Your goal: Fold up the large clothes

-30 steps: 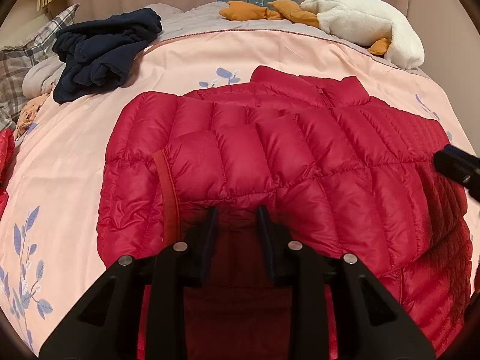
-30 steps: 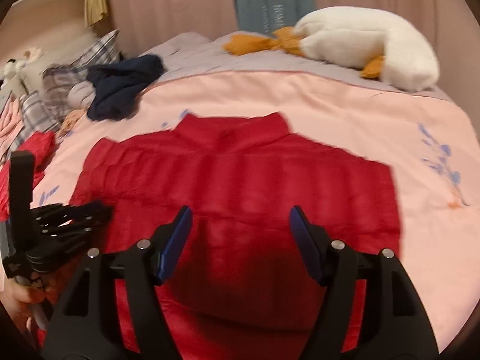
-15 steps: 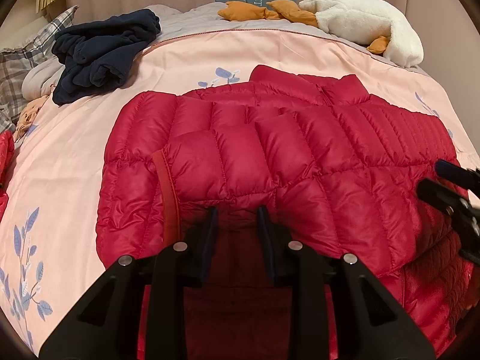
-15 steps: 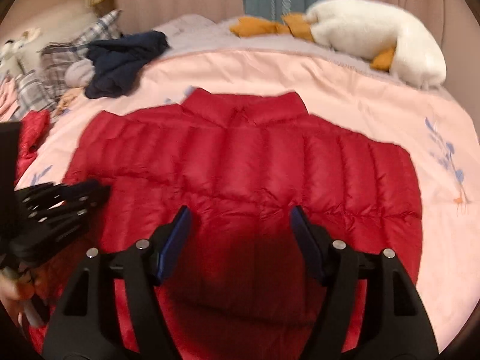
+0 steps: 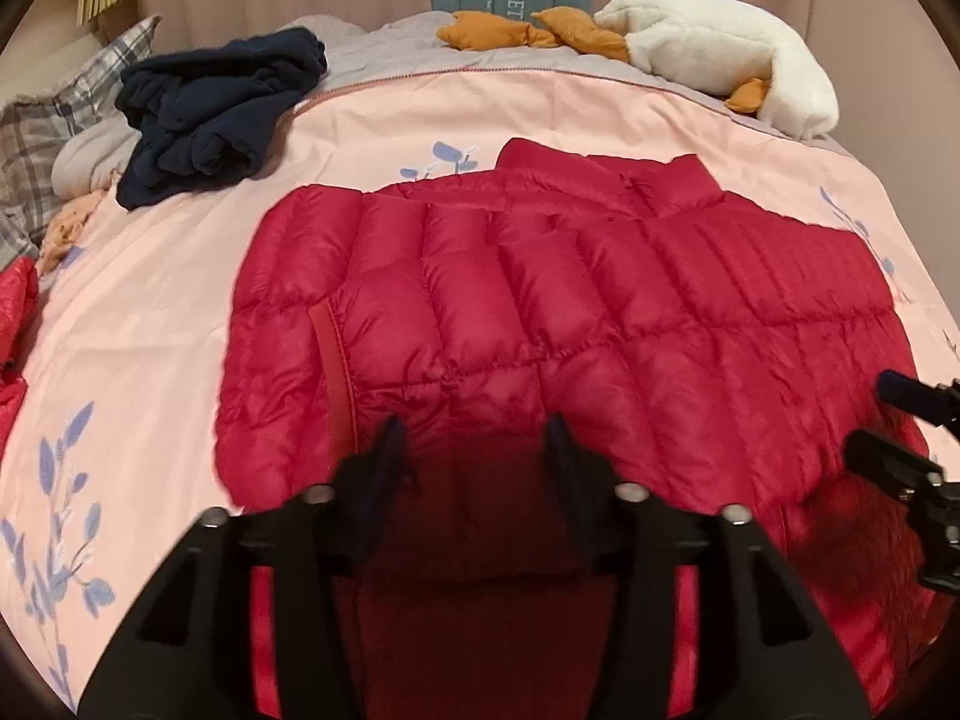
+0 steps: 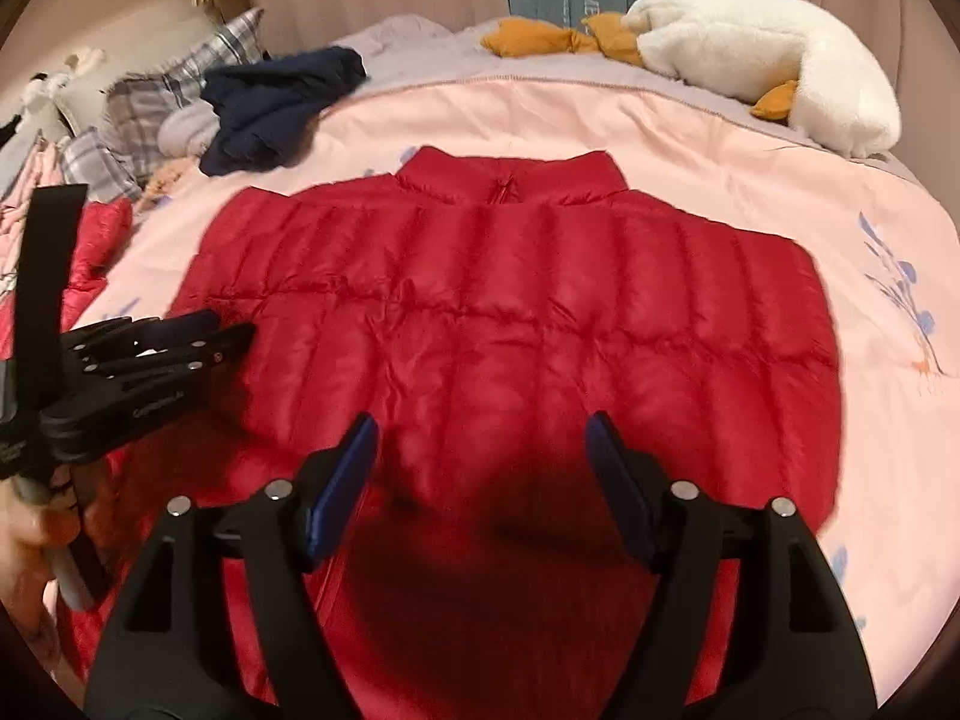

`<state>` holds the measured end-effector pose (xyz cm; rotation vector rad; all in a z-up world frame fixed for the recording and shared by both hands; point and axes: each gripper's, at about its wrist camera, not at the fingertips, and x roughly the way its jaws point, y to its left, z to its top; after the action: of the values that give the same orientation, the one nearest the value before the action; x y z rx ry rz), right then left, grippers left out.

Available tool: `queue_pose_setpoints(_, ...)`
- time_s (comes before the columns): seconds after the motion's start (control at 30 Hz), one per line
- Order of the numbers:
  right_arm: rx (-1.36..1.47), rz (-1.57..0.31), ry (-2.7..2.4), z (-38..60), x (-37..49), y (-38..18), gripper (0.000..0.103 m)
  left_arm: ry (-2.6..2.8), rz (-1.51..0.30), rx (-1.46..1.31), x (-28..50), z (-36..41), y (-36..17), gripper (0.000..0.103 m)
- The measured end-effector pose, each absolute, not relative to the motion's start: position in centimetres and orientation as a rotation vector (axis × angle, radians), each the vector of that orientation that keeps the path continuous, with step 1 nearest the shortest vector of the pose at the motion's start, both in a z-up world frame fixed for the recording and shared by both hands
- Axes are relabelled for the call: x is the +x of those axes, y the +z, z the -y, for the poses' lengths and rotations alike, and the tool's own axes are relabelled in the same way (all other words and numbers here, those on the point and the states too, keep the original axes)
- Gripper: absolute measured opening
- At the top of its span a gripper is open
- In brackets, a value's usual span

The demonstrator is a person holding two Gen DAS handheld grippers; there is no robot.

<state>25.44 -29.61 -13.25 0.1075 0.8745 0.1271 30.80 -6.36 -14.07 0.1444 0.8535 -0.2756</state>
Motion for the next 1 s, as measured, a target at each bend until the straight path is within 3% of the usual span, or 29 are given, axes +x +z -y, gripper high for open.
queue_pose_setpoints(0.1, 0.161, -0.864, 0.13, 30.8, 22.0, -12.8, 0.083, -0.274, -0.834, 0.187, 28.3, 6.0, -13.5, 0.068)
queue_pose_setpoints(0.2, 0.21, -0.86, 0.125, 31.8, 18.8, -12.7, 0.088, -0.285, -0.815, 0.196, 25.7, 5.3, -12.9, 0.085)
queue_pose_setpoints(0.3, 0.25, -0.864, 0.108, 33.0, 15.0, -12.8, 0.091, -0.293, -0.811, 0.186, 22.3, 3.9, -12.4, 0.093)
queue_pose_setpoints(1.0, 0.456, -0.894, -0.016, 39.2, 1.4, -15.1, 0.099, -0.187, -0.907, 0.104, 9.9, -4.9, -14.7, 0.094)
